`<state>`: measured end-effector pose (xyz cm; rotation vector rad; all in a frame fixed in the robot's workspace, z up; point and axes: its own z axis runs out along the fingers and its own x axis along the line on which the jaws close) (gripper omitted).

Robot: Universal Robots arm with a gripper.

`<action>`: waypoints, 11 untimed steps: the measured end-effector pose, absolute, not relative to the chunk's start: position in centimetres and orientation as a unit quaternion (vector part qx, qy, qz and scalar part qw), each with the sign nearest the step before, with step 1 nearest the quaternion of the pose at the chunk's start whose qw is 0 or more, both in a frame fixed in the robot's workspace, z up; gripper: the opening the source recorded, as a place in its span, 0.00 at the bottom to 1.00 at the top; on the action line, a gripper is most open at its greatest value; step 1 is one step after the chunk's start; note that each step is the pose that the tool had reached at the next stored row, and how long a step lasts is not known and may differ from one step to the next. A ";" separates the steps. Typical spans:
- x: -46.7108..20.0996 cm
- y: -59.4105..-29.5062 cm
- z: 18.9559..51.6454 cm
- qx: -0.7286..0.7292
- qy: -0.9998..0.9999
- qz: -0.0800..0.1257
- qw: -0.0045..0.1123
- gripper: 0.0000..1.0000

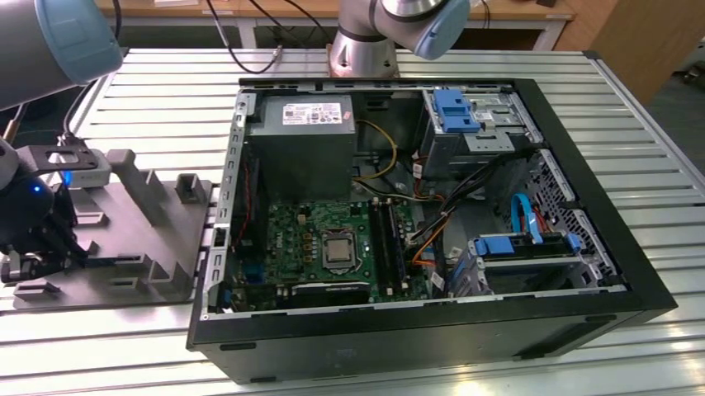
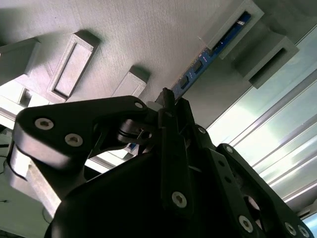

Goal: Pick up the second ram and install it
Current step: 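Pick up the second ram and move it above second insertion slot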

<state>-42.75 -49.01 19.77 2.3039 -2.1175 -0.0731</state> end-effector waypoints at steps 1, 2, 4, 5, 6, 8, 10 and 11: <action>-42.7 -49.0 19.8 0.736 -0.676 -0.023 0.006 0.22; -42.7 -49.0 19.8 0.736 -0.676 -0.023 0.006 0.22; -42.7 -49.0 19.8 0.736 -0.676 -0.023 0.006 0.22; -42.7 -49.0 19.8 0.736 -0.676 -0.023 0.006 0.22; -42.7 -49.0 19.7 0.736 -0.677 -0.023 0.006 0.22; -42.6 -49.0 19.7 0.736 -0.677 -0.023 0.006 0.22; -42.6 -49.0 19.8 0.736 -0.677 -0.023 0.006 0.22; -42.6 -49.0 19.8 0.736 -0.677 -0.023 0.006 0.22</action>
